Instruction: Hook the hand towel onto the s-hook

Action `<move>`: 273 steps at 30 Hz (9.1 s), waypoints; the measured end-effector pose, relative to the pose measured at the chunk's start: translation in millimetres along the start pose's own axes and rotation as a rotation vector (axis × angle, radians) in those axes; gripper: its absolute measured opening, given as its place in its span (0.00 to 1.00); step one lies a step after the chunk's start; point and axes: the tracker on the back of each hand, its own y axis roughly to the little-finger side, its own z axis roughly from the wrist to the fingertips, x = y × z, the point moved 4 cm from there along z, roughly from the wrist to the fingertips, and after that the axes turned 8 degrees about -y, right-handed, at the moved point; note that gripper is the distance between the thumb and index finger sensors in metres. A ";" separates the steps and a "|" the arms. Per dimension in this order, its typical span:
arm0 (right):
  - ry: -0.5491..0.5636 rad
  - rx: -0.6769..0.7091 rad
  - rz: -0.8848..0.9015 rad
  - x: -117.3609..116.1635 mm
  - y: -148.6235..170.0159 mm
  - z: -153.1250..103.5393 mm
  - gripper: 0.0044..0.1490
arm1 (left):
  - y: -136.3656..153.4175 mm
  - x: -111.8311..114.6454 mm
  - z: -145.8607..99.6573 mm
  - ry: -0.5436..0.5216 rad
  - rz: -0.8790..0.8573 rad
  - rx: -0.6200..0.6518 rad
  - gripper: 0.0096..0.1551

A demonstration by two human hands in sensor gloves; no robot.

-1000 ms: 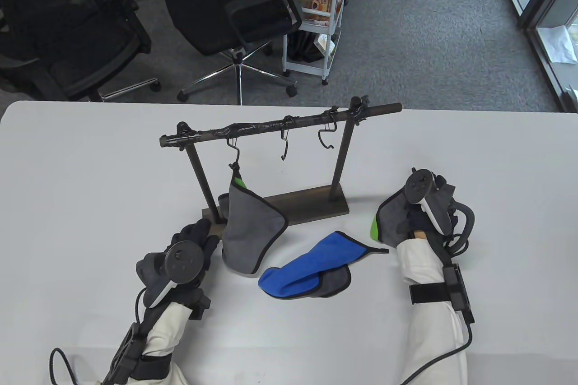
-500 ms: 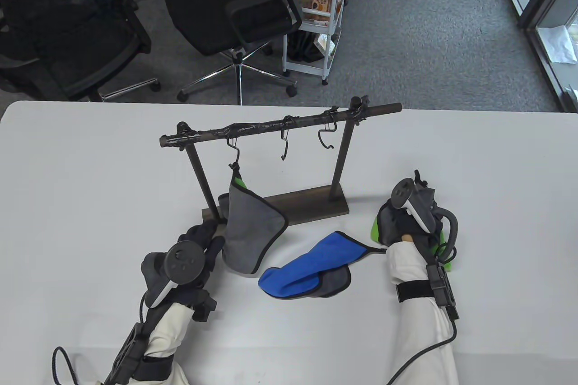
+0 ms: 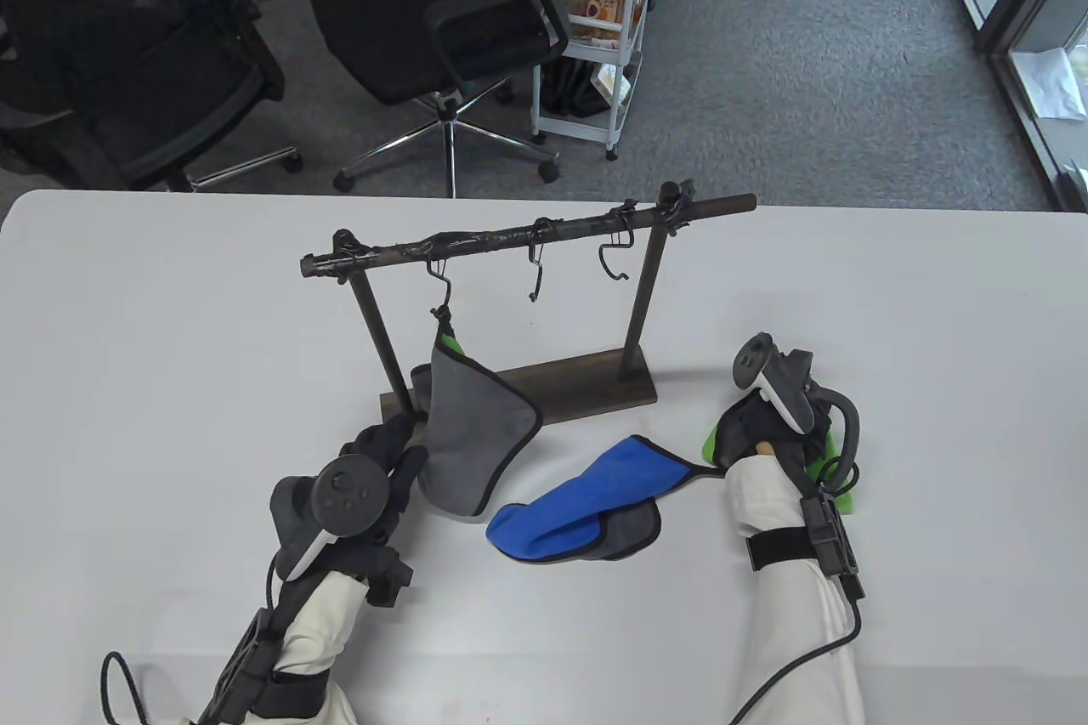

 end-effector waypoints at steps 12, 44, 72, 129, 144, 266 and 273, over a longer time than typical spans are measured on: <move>-0.064 0.178 0.628 14.3 37.9 3.4 0.24 | 0.5 -3.3 -0.6 -0.054 0.008 0.008 0.29; -0.053 0.980 1.044 111.5 -14.9 -106.8 0.24 | 2.6 -6.5 -0.4 -0.063 0.001 0.005 0.29; -0.123 1.010 1.031 116.1 -48.9 -118.2 0.25 | 0.3 -3.2 -0.7 -0.051 0.016 0.023 0.29; 0.308 0.588 0.617 164.1 -85.3 -153.2 0.22 | -4.9 1.8 -1.4 -0.024 0.037 0.036 0.29; 0.452 0.576 0.558 170.6 -83.1 -167.8 0.24 | -7.8 5.5 -2.7 0.002 0.054 0.046 0.29; 0.514 0.412 0.714 88.1 79.4 -104.5 0.37 | -227.3 162.8 13.0 0.318 0.241 0.518 0.31; 0.500 0.413 0.728 87.0 80.0 -103.5 0.37 | -216.5 187.1 3.9 0.510 0.348 0.534 0.37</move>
